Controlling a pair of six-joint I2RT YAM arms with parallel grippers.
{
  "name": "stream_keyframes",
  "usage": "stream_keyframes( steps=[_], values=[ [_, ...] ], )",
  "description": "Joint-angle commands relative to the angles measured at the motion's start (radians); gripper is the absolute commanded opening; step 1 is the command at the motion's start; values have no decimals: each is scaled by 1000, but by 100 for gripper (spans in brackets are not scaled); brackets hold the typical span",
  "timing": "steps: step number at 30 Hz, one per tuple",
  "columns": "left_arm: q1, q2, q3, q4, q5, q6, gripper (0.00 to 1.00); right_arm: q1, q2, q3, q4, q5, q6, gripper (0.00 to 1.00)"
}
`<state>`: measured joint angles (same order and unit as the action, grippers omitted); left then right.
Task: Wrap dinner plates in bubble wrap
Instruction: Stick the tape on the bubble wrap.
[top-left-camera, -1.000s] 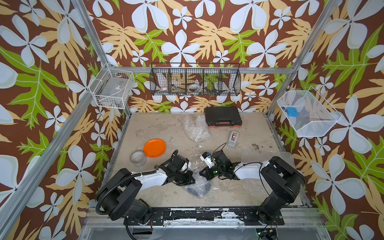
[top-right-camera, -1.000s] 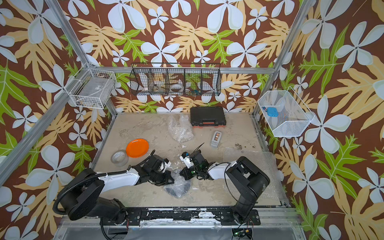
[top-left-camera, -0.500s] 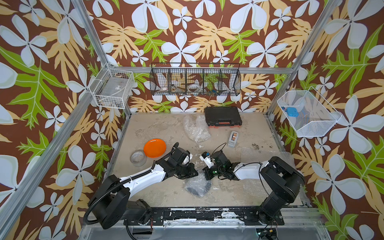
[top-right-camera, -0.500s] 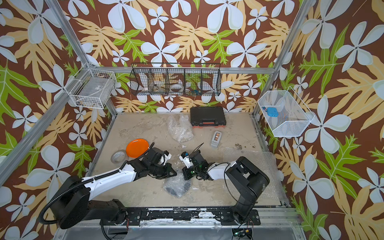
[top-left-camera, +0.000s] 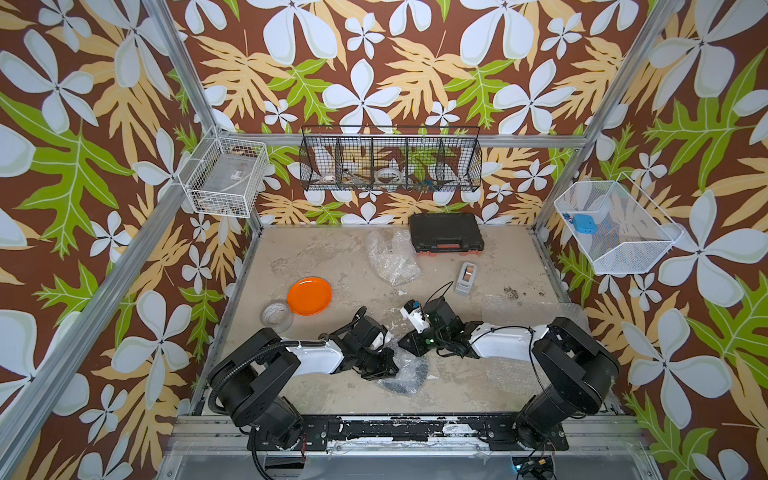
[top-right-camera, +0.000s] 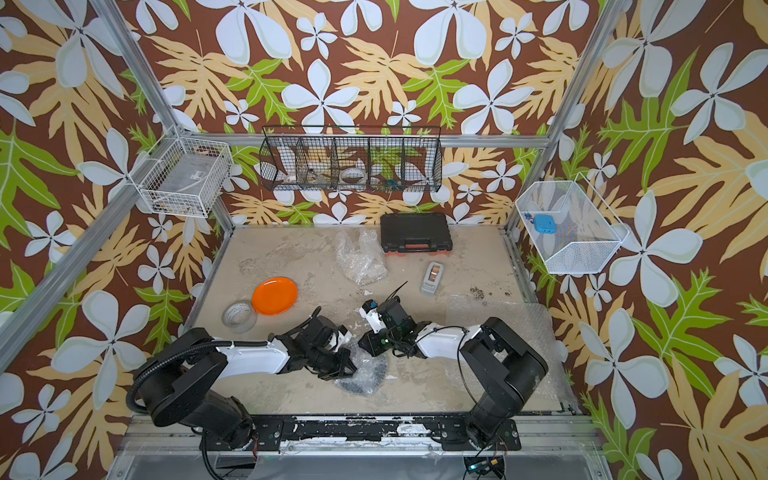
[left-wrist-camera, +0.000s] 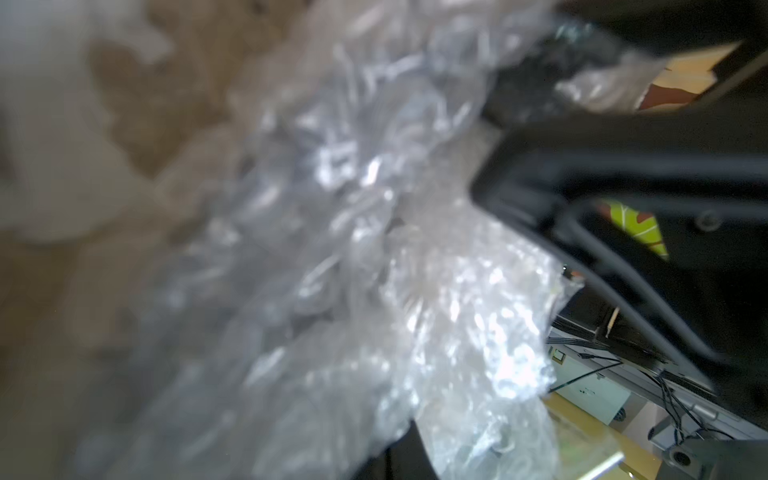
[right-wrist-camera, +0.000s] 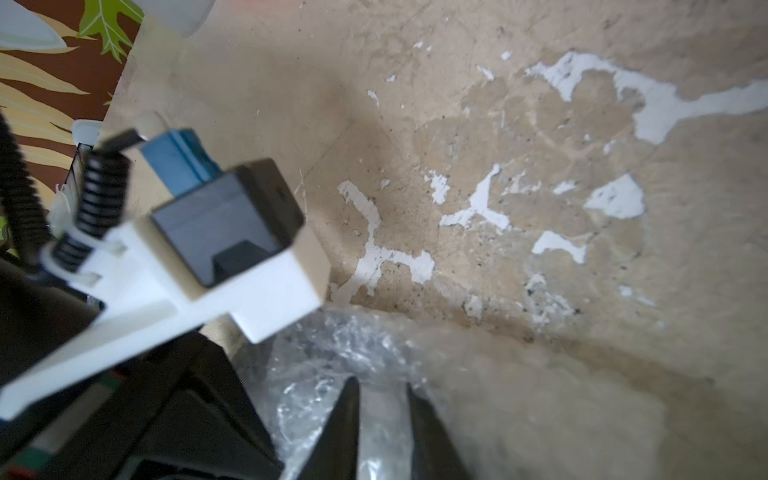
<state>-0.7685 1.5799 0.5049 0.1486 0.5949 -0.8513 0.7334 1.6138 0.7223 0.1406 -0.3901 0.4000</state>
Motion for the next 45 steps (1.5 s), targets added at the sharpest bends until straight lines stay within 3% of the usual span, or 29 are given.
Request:
stream_keyframes(
  steps=[1, 6, 10, 13, 17, 20, 22, 24, 26, 29, 33, 37, 42, 45],
  values=[
    [-3, 48, -29, -157, -137, 18, 5, -3, -42, 35, -136, 126, 11, 40],
    [-2, 82, -31, -157, -141, 30, 5, -3, -110, 110, -326, 219, 30, 49],
    [-3, 97, -31, -155, -141, 35, 5, -3, -158, 155, -444, 204, 55, 51],
    [-3, 101, -28, -157, -142, 35, 5, -3, -225, 134, -452, 49, 101, 39],
    [-3, 101, -20, -165, -144, 38, 5, 9, -284, -23, -230, -297, 280, 16],
    [-3, 101, -14, -173, -146, 43, 5, 21, -274, -123, -87, -393, 361, 6],
    [-3, 103, -12, -175, -148, 43, 5, 12, -239, -159, -48, -385, 354, 2],
    [-3, 103, -12, -176, -148, 43, 5, -7, -156, -167, -106, -314, 320, 0],
    [-3, 101, -14, -179, -150, 43, 5, -5, -66, -149, -214, -167, 256, 0],
    [-3, 97, -17, -182, -150, 39, 5, -7, -20, -142, -270, -107, 220, 0],
    [-3, 95, -18, -186, -155, 38, 5, -7, -181, -86, -366, -116, 211, 0],
    [-3, 100, -9, -190, -152, 39, 5, 13, -287, -121, -312, -269, 280, 0],
    [-3, 101, -4, -198, -156, 44, 5, 23, -209, -254, -188, -312, 314, 0],
    [-3, 103, -3, -199, -156, 44, 5, 22, -108, -225, -306, -164, 247, 0]
  ],
)
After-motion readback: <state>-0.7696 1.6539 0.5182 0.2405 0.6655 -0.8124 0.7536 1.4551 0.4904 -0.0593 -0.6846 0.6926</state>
